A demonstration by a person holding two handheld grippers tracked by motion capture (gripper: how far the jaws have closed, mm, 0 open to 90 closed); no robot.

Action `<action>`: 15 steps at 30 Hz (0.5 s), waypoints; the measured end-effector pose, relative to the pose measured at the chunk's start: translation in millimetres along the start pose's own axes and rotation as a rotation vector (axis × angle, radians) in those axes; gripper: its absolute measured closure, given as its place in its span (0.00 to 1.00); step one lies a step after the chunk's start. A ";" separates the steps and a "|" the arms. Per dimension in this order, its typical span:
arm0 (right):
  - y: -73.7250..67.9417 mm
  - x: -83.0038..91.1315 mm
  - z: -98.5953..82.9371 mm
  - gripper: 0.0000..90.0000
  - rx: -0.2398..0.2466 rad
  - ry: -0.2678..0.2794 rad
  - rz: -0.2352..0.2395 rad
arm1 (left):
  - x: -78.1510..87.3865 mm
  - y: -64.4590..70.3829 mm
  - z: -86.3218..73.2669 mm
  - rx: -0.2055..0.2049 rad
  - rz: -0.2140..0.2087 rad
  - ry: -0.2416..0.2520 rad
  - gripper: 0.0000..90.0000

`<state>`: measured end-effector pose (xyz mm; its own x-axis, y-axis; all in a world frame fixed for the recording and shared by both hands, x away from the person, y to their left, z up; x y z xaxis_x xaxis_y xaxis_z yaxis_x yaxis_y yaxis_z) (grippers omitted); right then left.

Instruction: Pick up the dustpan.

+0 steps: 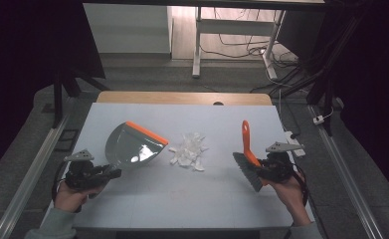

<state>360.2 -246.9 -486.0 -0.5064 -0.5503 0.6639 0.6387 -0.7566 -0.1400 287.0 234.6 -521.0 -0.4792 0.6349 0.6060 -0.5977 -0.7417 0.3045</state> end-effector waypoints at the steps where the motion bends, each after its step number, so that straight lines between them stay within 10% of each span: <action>1: 0.0 0.0 0.0 0.78 0.000 0.000 0.000 | 1.1 2.5 0.2 -0.009 -0.005 -0.004 0.68; 15: -5.5 -8.5 16.5 0.78 0.016 0.020 0.011 | 3.9 17.4 -7.8 -0.091 -0.055 -0.083 0.68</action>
<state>370.5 -232.3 -478.8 -0.5107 -0.5659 0.6473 0.6535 -0.7447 -0.1354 269.7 225.9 -519.1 -0.3914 0.6510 0.6504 -0.6791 -0.6813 0.2733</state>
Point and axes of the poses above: each handheld gripper's, and its own axes: x roughly backward along the jaws, z roughly out of its top, y roughly to its right, the point moved 6 cm from there along -x, roughly forward along the jaws, and after that the axes turned 2 degrees about -x, right-handed, at the moved point
